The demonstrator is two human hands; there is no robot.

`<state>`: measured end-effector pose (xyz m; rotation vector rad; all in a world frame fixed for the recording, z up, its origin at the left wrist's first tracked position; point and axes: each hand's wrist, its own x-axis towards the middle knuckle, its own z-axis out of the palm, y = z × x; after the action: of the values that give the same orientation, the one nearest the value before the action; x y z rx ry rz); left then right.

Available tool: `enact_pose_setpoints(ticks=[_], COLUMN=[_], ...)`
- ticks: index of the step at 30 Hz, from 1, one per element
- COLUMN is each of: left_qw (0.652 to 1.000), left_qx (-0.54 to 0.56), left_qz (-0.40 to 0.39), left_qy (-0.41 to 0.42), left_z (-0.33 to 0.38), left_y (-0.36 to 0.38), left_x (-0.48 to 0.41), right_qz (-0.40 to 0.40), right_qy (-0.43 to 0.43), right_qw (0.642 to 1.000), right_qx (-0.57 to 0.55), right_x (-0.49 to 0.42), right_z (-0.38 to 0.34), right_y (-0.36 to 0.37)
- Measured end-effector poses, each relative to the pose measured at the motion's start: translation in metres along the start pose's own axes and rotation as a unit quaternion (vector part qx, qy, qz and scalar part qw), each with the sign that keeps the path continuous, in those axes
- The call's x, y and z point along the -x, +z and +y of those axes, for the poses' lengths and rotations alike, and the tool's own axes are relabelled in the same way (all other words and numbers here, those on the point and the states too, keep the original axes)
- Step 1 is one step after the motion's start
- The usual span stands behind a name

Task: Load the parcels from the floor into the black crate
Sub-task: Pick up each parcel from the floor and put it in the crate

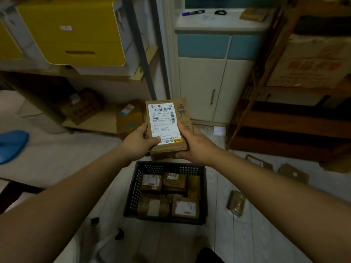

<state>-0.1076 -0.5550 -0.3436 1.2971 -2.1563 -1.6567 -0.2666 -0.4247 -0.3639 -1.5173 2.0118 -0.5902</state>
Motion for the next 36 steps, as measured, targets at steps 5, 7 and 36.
enact_pose_setpoints(ticks=[5,7,36], left_qw=[0.997,0.993,0.989], left_qx=[-0.039,-0.053,-0.065], left_qz=[-0.066,-0.100,-0.135], left_qy=[0.014,0.018,0.010], left_z=[-0.026,-0.049,-0.470], left_y=[0.001,0.004,0.293], left_x=[-0.052,-0.076,-0.283], right_qz=[0.066,0.081,-0.015], right_qy=[0.070,0.106,0.246], right_qw=[0.995,0.991,0.948], right_qx=[0.013,-0.009,0.200], right_x=[-0.014,-0.020,-0.084], right_z=[0.018,0.029,0.400], right_y=[0.044,0.075,0.423])
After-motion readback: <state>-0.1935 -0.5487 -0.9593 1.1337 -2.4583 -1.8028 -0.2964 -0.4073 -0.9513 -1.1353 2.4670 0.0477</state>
